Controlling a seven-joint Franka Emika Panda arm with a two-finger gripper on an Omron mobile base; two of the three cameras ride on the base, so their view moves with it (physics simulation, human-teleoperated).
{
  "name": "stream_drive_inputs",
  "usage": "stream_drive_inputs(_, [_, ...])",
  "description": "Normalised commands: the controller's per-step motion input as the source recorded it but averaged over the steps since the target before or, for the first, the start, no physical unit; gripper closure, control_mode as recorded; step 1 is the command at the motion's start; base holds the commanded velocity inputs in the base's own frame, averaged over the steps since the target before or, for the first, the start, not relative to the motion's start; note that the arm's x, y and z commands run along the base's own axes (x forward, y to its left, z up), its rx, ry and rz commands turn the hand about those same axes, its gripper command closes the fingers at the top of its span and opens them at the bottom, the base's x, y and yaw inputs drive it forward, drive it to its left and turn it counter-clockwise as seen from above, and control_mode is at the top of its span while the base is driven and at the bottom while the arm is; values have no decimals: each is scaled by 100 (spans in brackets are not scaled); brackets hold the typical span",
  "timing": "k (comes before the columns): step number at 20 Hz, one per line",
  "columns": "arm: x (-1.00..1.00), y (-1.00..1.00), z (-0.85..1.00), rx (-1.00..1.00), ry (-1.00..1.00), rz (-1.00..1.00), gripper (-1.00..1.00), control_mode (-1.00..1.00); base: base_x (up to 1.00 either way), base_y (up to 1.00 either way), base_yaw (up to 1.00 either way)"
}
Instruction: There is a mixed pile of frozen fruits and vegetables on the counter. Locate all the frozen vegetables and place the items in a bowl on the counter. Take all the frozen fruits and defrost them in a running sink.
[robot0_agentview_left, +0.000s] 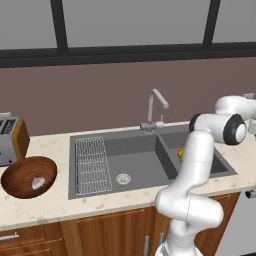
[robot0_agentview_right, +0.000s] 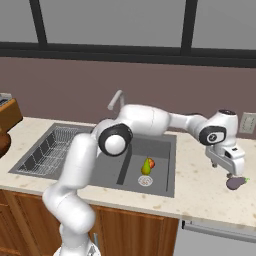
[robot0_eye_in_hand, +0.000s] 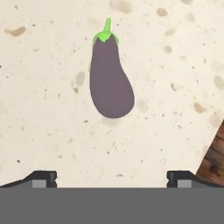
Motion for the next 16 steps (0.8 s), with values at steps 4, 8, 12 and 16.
stream_drive_inputs(4, [7, -24, -16, 0, 0, -2, -100, -100, 0, 0, 0])
stream_drive_inputs(8, [14, -21, -11, 0, -1, 0, -100, -100, 0, 0, 0])
stream_drive_inputs(12, [16, -25, -14, 0, 0, 0, -100, -100, 0, 0, 0])
stream_drive_inputs(16, [22, -31, -16, 1, 0, 0, -100, -100, 0, 0, 0])
